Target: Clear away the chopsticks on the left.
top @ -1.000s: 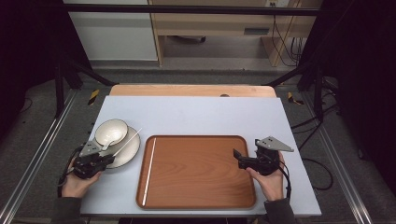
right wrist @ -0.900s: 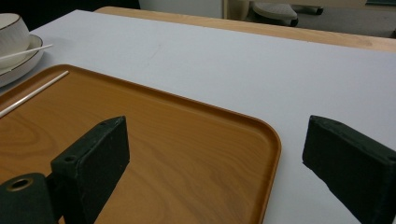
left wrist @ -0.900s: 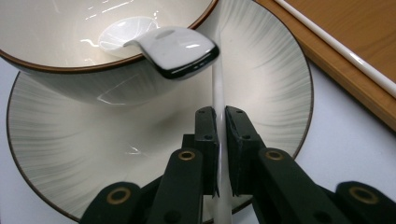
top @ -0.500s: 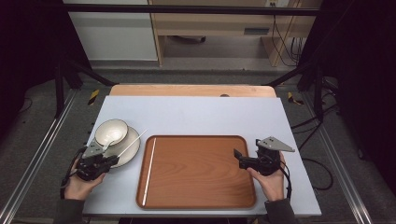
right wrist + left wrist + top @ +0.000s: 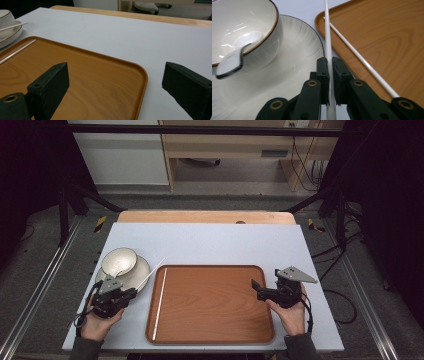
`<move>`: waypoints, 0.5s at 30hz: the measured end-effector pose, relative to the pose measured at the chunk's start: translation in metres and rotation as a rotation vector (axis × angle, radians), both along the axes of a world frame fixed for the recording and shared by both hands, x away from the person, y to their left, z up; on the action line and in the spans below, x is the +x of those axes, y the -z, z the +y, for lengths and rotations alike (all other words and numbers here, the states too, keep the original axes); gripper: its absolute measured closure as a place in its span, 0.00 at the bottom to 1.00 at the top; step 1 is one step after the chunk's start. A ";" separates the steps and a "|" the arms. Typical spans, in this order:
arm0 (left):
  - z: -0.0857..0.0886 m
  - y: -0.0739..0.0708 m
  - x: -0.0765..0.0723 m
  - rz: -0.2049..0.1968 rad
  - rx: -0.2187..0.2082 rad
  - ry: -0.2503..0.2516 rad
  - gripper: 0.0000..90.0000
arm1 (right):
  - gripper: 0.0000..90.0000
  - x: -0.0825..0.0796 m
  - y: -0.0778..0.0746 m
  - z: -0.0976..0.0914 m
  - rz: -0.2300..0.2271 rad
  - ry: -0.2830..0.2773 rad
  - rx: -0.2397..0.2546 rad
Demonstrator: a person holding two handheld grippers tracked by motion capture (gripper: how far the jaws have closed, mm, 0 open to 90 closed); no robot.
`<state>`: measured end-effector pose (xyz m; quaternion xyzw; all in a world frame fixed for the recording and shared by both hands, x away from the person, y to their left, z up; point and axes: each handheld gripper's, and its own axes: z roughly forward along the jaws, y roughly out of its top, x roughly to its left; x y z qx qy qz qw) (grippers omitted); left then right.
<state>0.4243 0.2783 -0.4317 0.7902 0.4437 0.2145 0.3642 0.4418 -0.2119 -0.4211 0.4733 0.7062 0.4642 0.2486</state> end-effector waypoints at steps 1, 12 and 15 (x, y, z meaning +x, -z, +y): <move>-0.002 -0.001 -0.001 -0.001 -0.003 -0.001 0.94 | 0.08 0.000 0.000 0.000 0.000 0.000 -0.004; -0.027 -0.006 -0.019 -0.071 -0.061 -0.093 0.94 | 0.08 0.001 0.000 0.002 -0.001 0.003 -0.010; -0.032 -0.005 -0.023 -0.084 -0.074 -0.128 0.94 | 0.08 0.001 0.000 0.002 -0.002 0.002 -0.011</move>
